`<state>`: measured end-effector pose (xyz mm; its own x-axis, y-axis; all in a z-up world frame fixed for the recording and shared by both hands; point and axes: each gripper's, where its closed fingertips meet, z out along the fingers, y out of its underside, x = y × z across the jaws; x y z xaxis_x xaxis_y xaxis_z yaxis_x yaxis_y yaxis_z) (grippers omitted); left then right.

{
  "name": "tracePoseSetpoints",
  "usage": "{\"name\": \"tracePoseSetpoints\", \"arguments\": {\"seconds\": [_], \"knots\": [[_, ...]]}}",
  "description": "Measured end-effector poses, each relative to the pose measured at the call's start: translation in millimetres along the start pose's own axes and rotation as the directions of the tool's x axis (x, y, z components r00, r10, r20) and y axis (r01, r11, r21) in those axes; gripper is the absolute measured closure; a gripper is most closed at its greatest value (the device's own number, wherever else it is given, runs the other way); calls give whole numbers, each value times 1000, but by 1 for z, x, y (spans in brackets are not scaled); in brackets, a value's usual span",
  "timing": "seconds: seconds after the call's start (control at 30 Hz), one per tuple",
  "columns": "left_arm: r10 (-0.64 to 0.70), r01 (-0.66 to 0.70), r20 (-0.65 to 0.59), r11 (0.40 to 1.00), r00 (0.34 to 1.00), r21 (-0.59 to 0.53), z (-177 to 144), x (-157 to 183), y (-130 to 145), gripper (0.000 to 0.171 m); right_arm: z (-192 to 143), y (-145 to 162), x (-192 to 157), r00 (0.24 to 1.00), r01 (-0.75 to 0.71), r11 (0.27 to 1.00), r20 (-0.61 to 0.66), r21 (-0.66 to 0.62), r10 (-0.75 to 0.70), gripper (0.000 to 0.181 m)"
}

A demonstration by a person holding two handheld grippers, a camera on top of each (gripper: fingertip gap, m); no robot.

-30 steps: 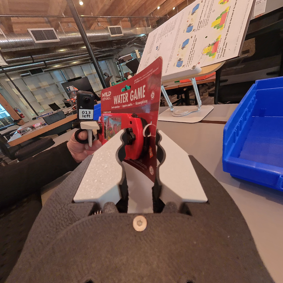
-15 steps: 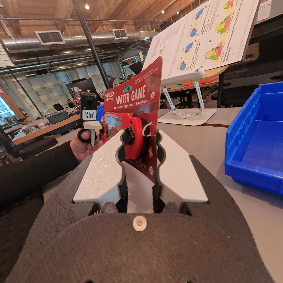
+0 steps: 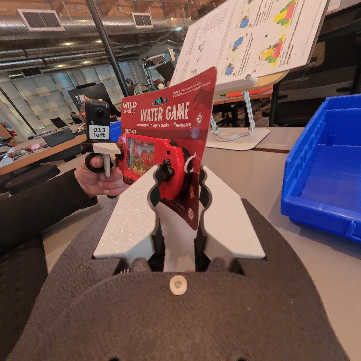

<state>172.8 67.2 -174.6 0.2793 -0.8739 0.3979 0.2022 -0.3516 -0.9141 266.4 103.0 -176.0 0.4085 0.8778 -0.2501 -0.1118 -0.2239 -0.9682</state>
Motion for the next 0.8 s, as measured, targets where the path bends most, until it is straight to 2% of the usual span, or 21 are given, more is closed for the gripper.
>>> {"name": "tracePoseSetpoints", "arguments": {"seconds": [0.23, 0.47, 0.7, 0.8], "knots": [[-4, 4, 6, 1000, 1000, 4, 1, -7, -1, 144, 4, 1, 5, 1000, 1, 1000, -27, 8, -1, 147], [-25, 25, 14, 1000, 1000, 12, 0, -12, 0, 145, 9, 7, 9, 1000, -10, 1000, -25, 1, 10, 134], [-171, 170, 13, 984, 985, 50, -13, -30, -1, 145, 21, 26, 9, 1000, 1, 997, -31, -81, -4, 137], [-220, 220, 30, 976, 975, 0, -16, -35, 9, 144, 23, 34, 10, 999, -3, 993, -41, -115, -2, 138]]}}
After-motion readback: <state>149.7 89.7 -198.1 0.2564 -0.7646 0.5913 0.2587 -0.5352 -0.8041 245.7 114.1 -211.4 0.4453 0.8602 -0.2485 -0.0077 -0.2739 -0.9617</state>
